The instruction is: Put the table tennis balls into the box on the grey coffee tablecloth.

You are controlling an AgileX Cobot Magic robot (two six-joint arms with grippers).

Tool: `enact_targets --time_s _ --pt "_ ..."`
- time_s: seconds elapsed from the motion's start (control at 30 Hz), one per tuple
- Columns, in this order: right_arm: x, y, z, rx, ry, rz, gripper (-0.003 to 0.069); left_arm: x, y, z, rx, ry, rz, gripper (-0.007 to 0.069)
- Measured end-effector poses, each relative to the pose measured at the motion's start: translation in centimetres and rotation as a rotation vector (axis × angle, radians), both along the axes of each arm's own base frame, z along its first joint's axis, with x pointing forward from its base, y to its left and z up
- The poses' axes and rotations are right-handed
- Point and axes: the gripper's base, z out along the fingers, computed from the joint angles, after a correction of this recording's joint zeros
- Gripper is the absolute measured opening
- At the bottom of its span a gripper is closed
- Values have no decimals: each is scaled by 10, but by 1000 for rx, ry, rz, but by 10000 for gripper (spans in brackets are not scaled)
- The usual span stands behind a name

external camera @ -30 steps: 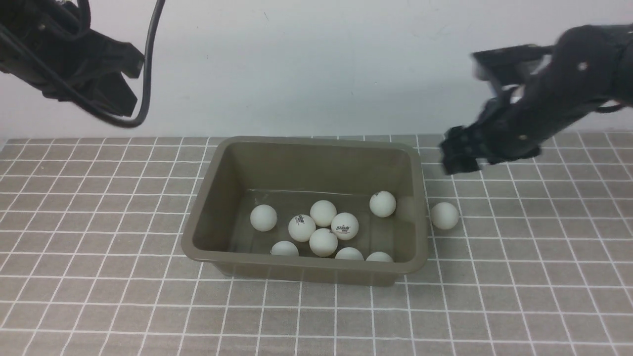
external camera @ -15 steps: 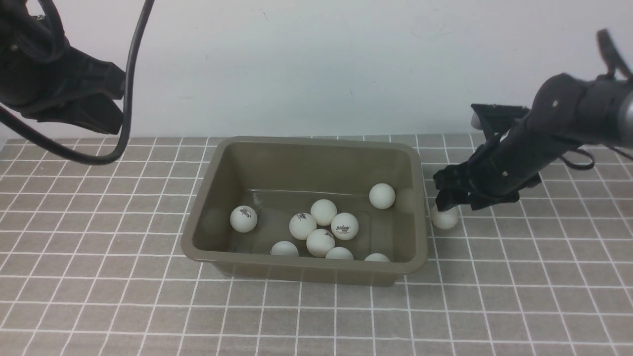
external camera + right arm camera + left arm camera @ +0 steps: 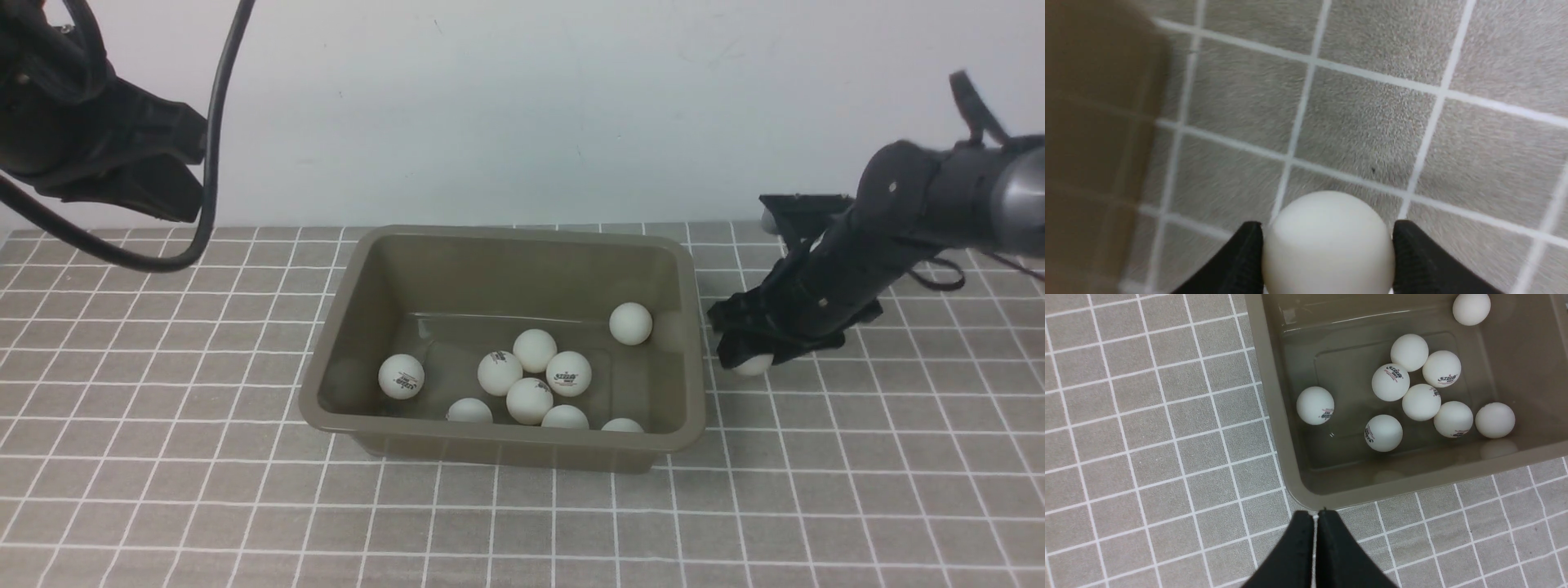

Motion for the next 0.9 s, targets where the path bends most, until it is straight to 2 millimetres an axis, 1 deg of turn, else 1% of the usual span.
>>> enact_targets --time_s 0.07,0.1,0.13,0.17,0.23,0.3,0.4,0.47,0.57,0.63,0.67,0.7,0.73,0.77,0.83,0.87,0.9 --pt "-1 2 37 34 -34 1 360 0 0 0 0 0 0 -5" --pt "-1 2 42 41 -38 0 360 0 0 0 0 0 0 -5" --pt "-2 4 58 76 -60 -10 360 0 0 0 0 0 0 -5" --pt "-5 12 85 137 -110 -9 360 0 0 0 0 0 0 -5" --pt "-8 28 105 173 -174 51 360 0 0 0 -2 0 0 -5" --pt "-11 52 112 180 -227 145 360 0 -1 0 -6 0 -1 -5" --pt "-15 77 107 183 -233 220 363 0 -1 0 -17 1 -2 -5" --pt "-18 90 101 183 -223 251 398 0 -2 0 -22 3 -3 -5" --pt "-19 92 99 175 -216 257 513 0 -2 -2 -23 11 -3 -5" --pt "-23 85 107 162 -212 257 590 -3 -2 -6 -19 22 -8 -5" --pt "-23 85 107 159 -209 259 591 -3 -2 -7 -19 23 -9 -5" --pt "-26 81 113 149 -206 261 594 -5 -2 -8 -17 25 -12 -5" --pt "-30 76 123 141 -213 260 584 -8 -2 -9 -15 30 -15 -5" --pt "-35 70 134 130 -223 253 557 -11 -1 -11 -13 35 -18 -5" --pt "-49 55 164 109 -273 229 449 -18 -1 -11 -13 32 -19 -5" --pt "-58 46 182 95 -311 211 358 -23 -1 -11 -13 31 -19 -5" --pt "-78 32 215 86 -390 182 236 -32 0 -13 -10 33 -23 -5"
